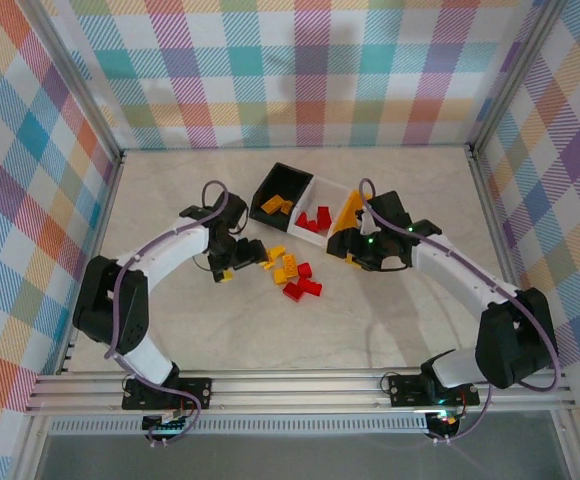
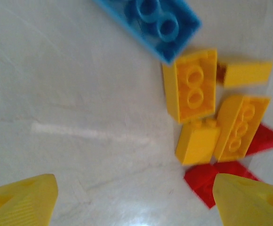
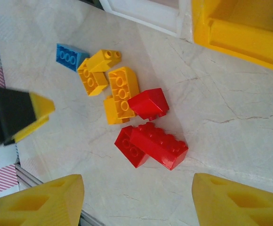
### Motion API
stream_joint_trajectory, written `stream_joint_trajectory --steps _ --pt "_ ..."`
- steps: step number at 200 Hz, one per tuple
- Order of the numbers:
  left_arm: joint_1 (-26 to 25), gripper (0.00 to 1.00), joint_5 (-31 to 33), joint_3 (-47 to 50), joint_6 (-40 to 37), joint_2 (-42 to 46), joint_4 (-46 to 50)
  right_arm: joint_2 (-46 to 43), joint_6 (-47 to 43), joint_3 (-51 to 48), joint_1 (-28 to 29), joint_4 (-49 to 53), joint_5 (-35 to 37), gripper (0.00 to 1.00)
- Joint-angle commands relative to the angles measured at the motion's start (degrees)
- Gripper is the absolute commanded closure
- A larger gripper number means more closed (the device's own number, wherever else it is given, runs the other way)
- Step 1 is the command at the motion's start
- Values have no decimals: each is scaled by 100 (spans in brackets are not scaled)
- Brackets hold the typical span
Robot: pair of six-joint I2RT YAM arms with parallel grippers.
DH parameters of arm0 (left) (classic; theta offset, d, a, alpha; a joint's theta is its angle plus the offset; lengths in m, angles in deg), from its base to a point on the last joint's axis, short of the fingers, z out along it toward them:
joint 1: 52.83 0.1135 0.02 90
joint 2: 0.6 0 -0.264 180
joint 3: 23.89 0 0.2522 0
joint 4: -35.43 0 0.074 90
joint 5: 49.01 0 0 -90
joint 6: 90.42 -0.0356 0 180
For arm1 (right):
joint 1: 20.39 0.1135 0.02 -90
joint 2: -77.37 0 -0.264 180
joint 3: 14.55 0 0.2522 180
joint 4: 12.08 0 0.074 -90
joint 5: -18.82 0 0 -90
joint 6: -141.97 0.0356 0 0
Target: Sort the legos into containers by color
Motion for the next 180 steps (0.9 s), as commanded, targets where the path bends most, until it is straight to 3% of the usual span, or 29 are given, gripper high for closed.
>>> stream_joint_trajectory --steps 1,85,124,180 --pt "365 16 -67 -216 542 -366 -114 -225 -193 82 19 64 -181 37" --pt "522 14 -262 -1054 1770 -1507 -714 -330 -114 -115 21 -78 -280 37" --pt "526 14 -171 -1562 1943 -1959 -333 -433 -139 -207 19 -27 -236 37" --pt "534 24 139 -1886 2282 -2370 264 -543 -98 -306 21 -56 -207 37"
